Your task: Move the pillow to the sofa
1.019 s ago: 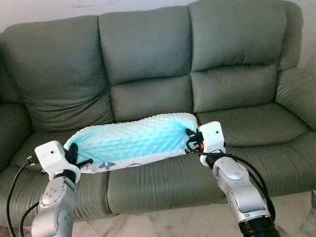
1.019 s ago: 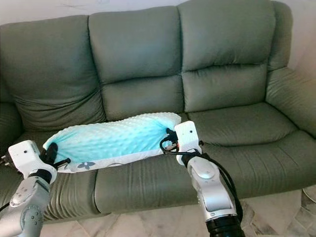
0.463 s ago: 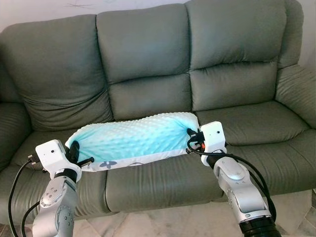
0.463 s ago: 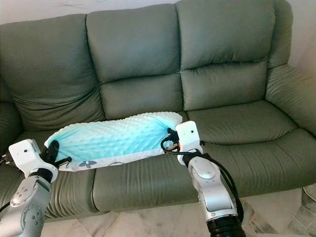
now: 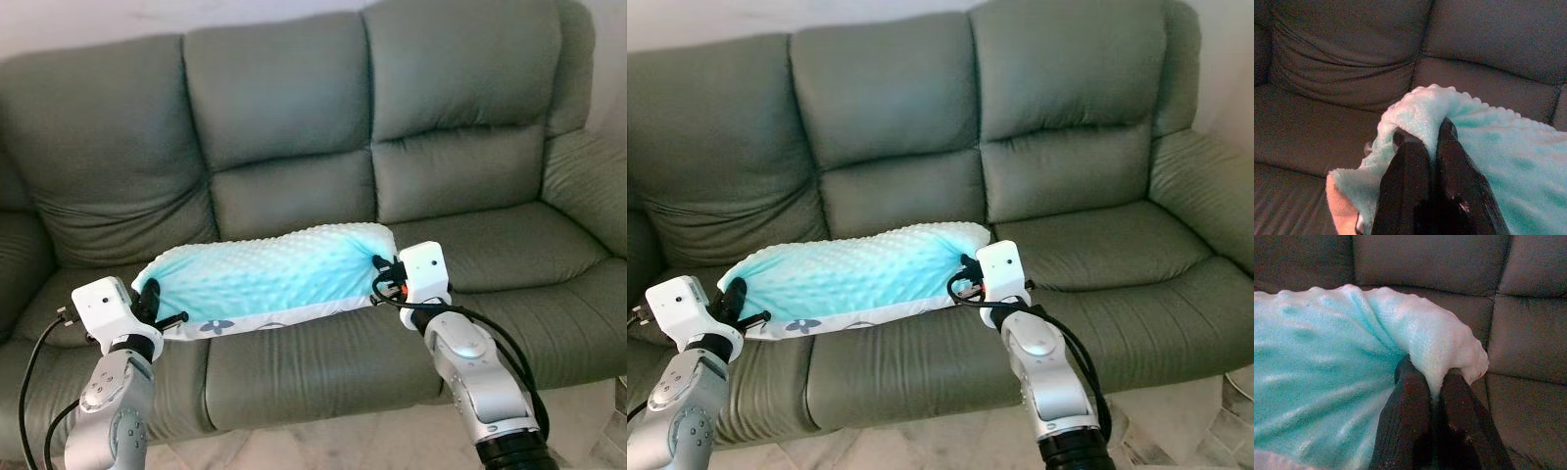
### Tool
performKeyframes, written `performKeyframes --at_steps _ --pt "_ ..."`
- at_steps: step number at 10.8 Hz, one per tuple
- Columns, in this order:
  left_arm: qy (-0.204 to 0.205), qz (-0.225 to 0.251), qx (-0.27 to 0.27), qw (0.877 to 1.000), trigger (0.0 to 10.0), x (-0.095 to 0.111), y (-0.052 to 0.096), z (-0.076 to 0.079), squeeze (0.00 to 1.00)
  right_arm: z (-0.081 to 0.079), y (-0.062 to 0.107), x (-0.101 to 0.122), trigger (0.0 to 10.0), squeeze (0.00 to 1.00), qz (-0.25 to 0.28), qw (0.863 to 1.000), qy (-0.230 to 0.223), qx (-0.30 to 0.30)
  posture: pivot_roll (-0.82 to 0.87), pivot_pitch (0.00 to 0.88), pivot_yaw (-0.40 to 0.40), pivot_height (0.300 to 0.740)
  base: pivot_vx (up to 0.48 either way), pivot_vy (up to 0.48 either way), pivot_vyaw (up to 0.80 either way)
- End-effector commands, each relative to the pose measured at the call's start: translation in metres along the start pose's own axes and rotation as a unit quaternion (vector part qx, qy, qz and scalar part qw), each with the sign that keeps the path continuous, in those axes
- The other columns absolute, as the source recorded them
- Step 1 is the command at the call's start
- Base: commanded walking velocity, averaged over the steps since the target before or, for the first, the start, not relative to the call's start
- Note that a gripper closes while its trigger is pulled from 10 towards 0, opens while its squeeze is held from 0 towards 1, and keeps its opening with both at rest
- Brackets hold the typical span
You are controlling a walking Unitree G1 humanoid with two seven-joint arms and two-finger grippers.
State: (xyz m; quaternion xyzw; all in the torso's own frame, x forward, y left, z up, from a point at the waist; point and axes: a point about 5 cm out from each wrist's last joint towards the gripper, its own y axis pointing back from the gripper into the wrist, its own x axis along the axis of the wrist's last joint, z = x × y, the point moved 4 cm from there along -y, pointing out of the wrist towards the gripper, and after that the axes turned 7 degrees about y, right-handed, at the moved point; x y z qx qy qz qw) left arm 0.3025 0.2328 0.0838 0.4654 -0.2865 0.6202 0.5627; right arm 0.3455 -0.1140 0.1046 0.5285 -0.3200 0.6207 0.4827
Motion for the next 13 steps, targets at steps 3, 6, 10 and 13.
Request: performKeyframes --at_steps 3,6,10,13 --pt "0.002 0.016 0.002 1.0 10.0 0.009 0.001 -0.002 0.0 0.001 0.0 0.009 10.0 0.0 0.017 1.0 0.007 0.0 -0.21 0.031 0.111 0.74 0.292 0.0 0.0" --pt "-0.003 0.008 0.009 1.0 10.0 0.005 0.002 -0.004 0.0 0.002 0.0 0.008 10.0 0.0 0.016 1.0 0.008 0.0 -0.21 0.032 0.107 0.74 0.199 0.0 0.0" --pt "-0.019 0.011 0.032 0.999 10.0 0.007 0.002 -0.012 0.0 0.002 0.0 0.007 10.0 0.0 0.015 1.0 0.008 0.001 -0.21 0.032 0.11 0.74 0.0 0.0 0.0" --pt "-0.068 0.014 0.039 0.997 10.0 0.006 -0.001 -0.022 0.0 -0.003 0.001 0.002 10.0 0.0 0.021 1.0 -0.004 0.012 -0.21 0.033 0.109 0.74 0.0 0.0 0.0"
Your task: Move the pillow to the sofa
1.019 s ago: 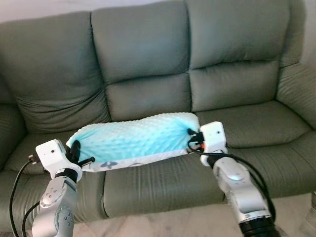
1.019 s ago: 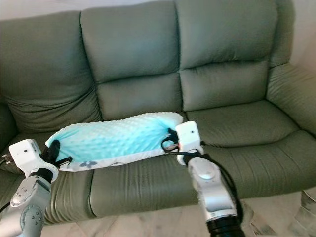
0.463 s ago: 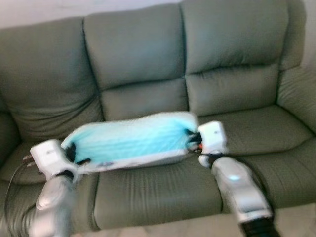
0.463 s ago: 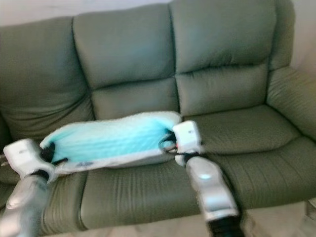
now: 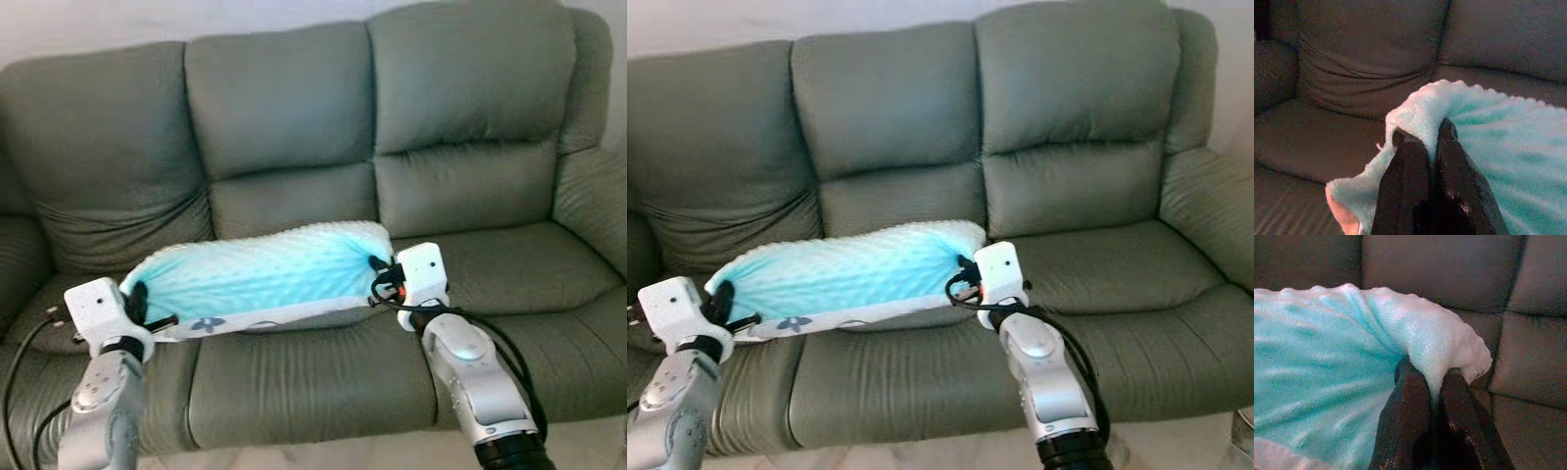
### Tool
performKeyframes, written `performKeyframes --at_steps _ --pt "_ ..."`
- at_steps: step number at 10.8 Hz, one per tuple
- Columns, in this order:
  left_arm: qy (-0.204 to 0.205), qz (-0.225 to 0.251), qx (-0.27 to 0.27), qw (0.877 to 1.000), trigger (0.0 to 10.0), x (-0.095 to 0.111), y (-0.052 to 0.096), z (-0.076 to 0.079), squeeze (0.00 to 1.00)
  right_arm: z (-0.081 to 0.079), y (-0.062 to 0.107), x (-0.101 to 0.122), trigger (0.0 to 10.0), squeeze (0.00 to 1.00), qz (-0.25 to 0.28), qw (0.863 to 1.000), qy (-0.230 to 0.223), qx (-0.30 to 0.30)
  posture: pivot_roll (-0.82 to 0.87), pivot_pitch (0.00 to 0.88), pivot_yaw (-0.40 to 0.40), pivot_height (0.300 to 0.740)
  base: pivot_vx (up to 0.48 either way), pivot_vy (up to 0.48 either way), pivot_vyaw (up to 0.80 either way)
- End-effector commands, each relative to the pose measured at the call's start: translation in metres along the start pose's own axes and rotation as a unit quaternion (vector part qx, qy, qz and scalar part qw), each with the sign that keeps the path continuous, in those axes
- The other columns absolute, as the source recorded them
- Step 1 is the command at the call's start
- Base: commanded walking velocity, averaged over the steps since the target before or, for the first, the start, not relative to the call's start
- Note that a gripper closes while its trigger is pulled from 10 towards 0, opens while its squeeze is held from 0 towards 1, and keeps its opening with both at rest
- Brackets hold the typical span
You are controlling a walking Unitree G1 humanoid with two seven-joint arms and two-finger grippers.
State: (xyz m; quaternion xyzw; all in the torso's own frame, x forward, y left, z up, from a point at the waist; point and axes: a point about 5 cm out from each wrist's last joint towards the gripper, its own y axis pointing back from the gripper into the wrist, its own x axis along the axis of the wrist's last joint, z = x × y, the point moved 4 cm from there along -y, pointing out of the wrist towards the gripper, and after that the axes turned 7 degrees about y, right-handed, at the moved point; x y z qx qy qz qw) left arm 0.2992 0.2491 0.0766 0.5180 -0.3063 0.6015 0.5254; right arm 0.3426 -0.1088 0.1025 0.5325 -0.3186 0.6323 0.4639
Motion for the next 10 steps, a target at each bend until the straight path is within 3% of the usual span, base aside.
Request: performKeyframes --at_steps 1,3,4,5,8,10 --pt "-0.025 -0.006 -0.002 1.0 10.0 -0.007 0.001 -0.008 0.0 0.001 0.0 -0.006 10.0 0.0 -0.006 1.0 0.0 -0.004 -0.21 0.035 0.109 0.74 0.0 0.0 0.0" --pt "-0.036 -0.054 -0.021 0.998 10.0 -0.043 0.009 -0.014 0.0 0.008 0.003 -0.024 10.0 0.0 -0.04 0.999 -0.006 -0.021 -0.21 0.048 0.114 0.74 0.0 0.0 0.0" --pt "-0.037 -0.065 -0.029 0.997 10.0 -0.054 0.007 -0.008 0.0 0.009 0.006 -0.028 10.0 0.0 -0.044 0.999 -0.007 -0.023 -0.22 0.06 0.116 0.74 0.0 0.0 0.0" --pt "-0.037 -0.067 -0.035 0.996 10.0 -0.059 0.004 -0.002 0.0 0.01 0.009 -0.03 10.0 0.0 -0.046 0.999 -0.01 -0.027 -0.22 0.071 0.12 0.74 0.0 0.0 0.0" --pt "-0.044 -0.061 -0.1 0.992 10.0 -0.067 -0.002 0.035 0.0 0.003 0.017 -0.034 10.0 0.0 -0.044 0.998 -0.024 -0.039 -0.22 0.142 0.155 0.74 0.0 0.0 0.0" --pt "-0.038 -0.059 -0.106 0.992 10.0 -0.071 -0.005 0.046 0.0 0.0 0.021 -0.03 10.0 0.0 -0.034 0.998 -0.025 -0.048 -0.21 0.206 0.182 0.74 0.0 0.0 0.0"
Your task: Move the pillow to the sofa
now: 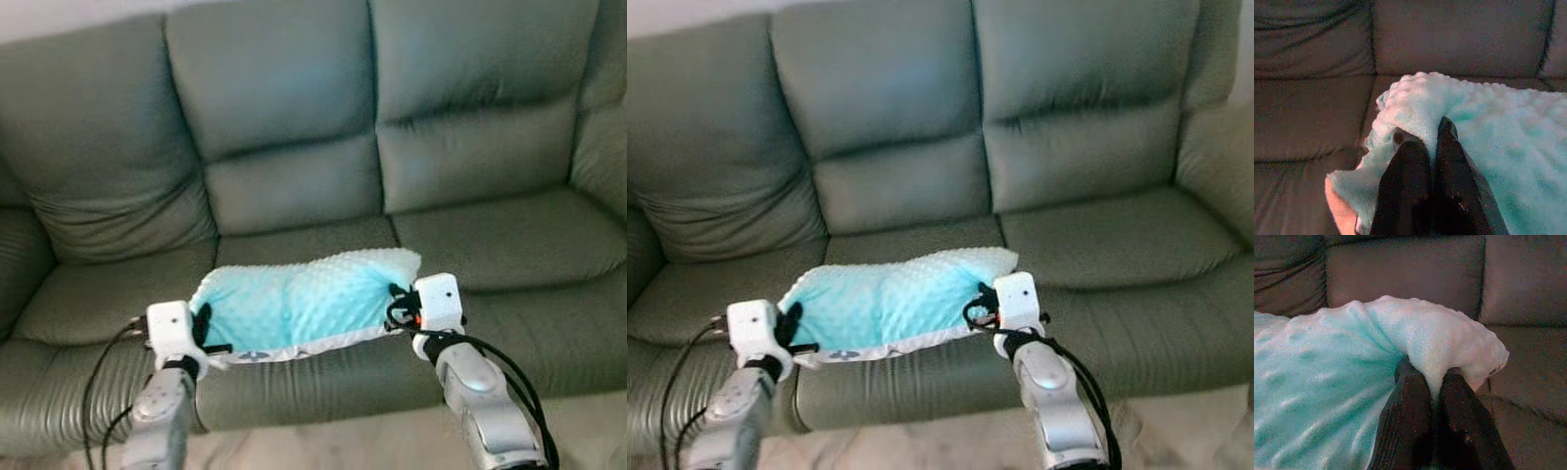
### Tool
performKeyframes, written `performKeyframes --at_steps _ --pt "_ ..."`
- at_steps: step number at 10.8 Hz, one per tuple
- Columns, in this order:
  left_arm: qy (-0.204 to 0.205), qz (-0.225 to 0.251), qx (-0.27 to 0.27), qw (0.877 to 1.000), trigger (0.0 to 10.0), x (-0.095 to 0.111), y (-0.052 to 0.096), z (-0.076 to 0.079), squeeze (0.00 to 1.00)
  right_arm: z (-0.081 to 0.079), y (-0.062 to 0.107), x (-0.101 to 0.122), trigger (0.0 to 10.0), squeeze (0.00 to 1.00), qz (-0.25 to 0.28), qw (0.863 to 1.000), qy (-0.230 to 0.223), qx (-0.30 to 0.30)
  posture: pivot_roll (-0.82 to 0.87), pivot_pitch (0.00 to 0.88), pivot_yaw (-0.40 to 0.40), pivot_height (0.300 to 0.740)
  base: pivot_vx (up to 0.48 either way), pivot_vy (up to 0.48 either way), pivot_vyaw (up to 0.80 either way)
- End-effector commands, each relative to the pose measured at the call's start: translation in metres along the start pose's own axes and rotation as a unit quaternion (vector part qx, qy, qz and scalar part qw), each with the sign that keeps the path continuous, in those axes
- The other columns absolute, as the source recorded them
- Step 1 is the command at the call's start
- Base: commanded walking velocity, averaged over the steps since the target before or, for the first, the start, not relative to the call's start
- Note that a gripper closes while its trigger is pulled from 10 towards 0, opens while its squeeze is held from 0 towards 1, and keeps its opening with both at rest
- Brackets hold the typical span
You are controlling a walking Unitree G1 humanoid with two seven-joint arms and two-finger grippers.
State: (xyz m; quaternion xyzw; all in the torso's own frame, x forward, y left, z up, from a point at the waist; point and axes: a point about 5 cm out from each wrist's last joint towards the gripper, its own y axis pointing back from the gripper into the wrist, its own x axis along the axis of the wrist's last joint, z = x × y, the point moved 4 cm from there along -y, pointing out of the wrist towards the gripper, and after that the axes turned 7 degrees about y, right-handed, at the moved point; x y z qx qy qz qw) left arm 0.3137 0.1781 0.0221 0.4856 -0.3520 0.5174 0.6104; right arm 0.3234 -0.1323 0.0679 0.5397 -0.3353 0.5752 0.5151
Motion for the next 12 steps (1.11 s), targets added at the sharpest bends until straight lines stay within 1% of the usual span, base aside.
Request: performKeyframes --at_steps 1,2,3,4,5,6,7,8,9,10,11,12 --pt "-0.013 0.006 0.002 1.0 10.0 0.003 -0.001 -0.001 0.0 -0.004 0.0 0.011 10.0 0.0 0.021 1.0 -0.003 -0.001 -0.21 0.221 0.186 0.74 0.0 0.0 0.0" --pt "-0.012 0.012 -0.003 1.0 10.0 0.006 -0.002 0.002 0.0 -0.002 0.001 0.013 10.0 0.0 0.025 1.0 -0.005 -0.002 -0.21 0.232 0.189 0.74 0.0 0.0 0.0" --pt "-0.001 0.052 -0.019 0.998 10.0 0.026 -0.002 0.013 0.0 0.0 0.006 0.024 10.0 0.0 0.054 0.999 0.001 -0.005 -0.21 0.248 0.182 0.74 0.0 0.0 0.0" --pt "0.0 0.063 -0.018 0.998 10.0 0.032 -0.002 0.014 0.0 0.0 0.007 0.029 10.0 0.0 0.067 0.998 0.006 -0.003 -0.21 0.249 0.18 0.74 0.0 0.0 0.0" --pt "-0.006 0.13 -0.006 0.991 10.0 0.072 0.009 0.014 0.0 -0.006 0.011 0.058 10.0 0.0 0.122 0.992 0.033 0.016 -0.21 0.23 0.158 0.74 0.0 0.0 0.0" --pt "-0.01 0.155 -0.006 0.988 10.0 0.087 0.021 0.012 0.0 -0.008 0.011 0.065 10.0 0.0 0.132 0.99 0.036 0.027 -0.21 0.206 0.149 0.74 0.0 0.0 0.0" --pt "-0.014 0.165 -0.009 0.986 10.0 0.092 0.026 0.012 0.0 -0.005 0.009 0.066 10.0 0.0 0.131 0.99 0.037 0.023 -0.2 0.19 0.145 0.74 0.0 0.0 0.0" --pt "-0.013 0.176 -0.016 0.984 10.0 0.097 0.035 0.013 0.0 0.0 0.008 0.069 10.0 0.0 0.137 0.99 0.038 0.015 -0.2 0.166 0.142 0.74 0.0 0.0 0.0" --pt "-0.012 0.181 -0.022 0.983 10.0 0.098 0.04 0.014 0.0 0.004 0.006 0.074 10.0 0.0 0.144 0.989 0.038 0.01 -0.2 0.137 0.138 0.74 0.0 0.0 0.0" --pt "0.0 0.18 -0.015 0.984 10.0 0.097 0.039 0.012 0.0 0.004 0.004 0.077 10.0 0.0 0.148 0.988 0.039 0.008 -0.21 0.119 0.134 0.74 0.0 0.0 0.0" --pt "0.017 0.18 -0.006 0.984 10.0 0.098 0.034 0.01 0.0 0.004 0.004 0.079 10.0 0.0 0.15 0.988 0.038 0.008 -0.22 0.109 0.131 0.74 0.0 0.0 0.0" --pt "0.019 0.182 -0.011 0.983 10.0 0.104 0.03 0.012 0.0 0.003 0.005 0.08 10.0 0.0 0.151 0.988 0.039 0.009 -0.23 0.092 0.128 0.74 0.274 0.0 0.0"
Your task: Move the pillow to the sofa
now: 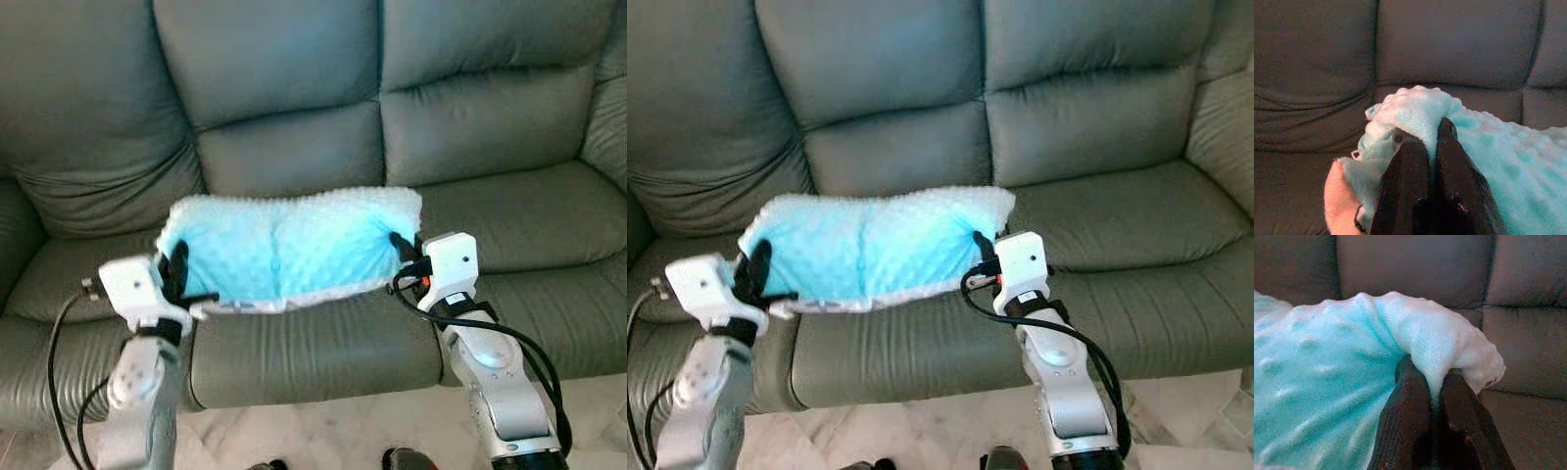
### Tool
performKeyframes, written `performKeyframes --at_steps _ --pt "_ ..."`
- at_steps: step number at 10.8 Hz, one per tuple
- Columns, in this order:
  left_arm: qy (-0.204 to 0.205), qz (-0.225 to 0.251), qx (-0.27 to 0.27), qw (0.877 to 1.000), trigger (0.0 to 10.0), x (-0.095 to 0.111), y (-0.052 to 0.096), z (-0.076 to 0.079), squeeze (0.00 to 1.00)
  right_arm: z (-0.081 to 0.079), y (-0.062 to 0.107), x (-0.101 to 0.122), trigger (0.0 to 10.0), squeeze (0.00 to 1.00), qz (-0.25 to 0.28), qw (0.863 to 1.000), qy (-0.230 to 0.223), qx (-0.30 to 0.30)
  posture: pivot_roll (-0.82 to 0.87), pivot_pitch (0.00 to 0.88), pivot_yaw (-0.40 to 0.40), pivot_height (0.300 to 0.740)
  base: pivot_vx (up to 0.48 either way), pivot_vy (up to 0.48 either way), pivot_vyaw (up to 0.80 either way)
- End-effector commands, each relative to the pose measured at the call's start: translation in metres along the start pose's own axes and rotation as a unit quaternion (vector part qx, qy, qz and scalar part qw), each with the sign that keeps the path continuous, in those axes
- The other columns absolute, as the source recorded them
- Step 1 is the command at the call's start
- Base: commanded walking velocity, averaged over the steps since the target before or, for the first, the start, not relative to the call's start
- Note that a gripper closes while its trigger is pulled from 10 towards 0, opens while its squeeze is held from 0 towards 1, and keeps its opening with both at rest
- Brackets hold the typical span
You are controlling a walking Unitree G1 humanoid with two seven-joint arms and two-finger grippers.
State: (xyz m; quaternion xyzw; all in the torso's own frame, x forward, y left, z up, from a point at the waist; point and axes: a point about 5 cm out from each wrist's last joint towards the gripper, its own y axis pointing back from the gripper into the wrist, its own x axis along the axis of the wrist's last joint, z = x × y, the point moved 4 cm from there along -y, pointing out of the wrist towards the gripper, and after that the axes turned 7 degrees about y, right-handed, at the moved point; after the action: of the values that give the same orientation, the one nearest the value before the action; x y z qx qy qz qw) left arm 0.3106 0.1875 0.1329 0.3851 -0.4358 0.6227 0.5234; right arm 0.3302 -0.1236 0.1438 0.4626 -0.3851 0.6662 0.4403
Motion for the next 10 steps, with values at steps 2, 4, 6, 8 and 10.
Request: performKeyframes --at_steps 2,4,6,8,10 --pt "-0.007 0.002 0.013 1.0 10.0 0.0071 -0.0074 -0.0124 0.0 -0.0017 0.0004 0.0061 10.0 0.0 0.013 1.0 0.001 0.007 -0.25 0.078 0.13 0.74 0.347 0.0 0.0" --pt "-0.003 0.001 0.025 1.0 10.0 0.0072 -0.01 -0.0178 0.0 0.0007 -0.0019 0.0038 10.0 0.0 0.01 1.0 0.007 0.007 -0.25 0.07 0.131 0.74 0.386 0.0 0.0" --pt "-0.006 -0.003 0.027 1.0 10.0 0.0054 -0.0093 -0.0191 0.0 -0.0014 -0.0027 0.0032 10.0 0.0 0.01 1.0 0.006 0.009 -0.25 0.064 0.133 0.74 0.392 0.0 0.0" --pt "-0.007 -0.006 0.025 1.0 10.0 0.0042 -0.0107 -0.0182 0.0 -0.0036 -0.0003 0.0002 10.0 0.0 0.006 1.0 0.005 0.012 -0.25 0.066 0.136 0.74 0.392 0.0 0.0" --pt "-0.01 -0.008 0.024 1.0 10.0 0.0039 -0.0105 -0.018 0.0 -0.0021 0.0011 -0.0015 10.0 0.0 0.001 1.0 0.002 0.008 -0.25 0.068 0.14 0.74 0.392 0.0 0.0"
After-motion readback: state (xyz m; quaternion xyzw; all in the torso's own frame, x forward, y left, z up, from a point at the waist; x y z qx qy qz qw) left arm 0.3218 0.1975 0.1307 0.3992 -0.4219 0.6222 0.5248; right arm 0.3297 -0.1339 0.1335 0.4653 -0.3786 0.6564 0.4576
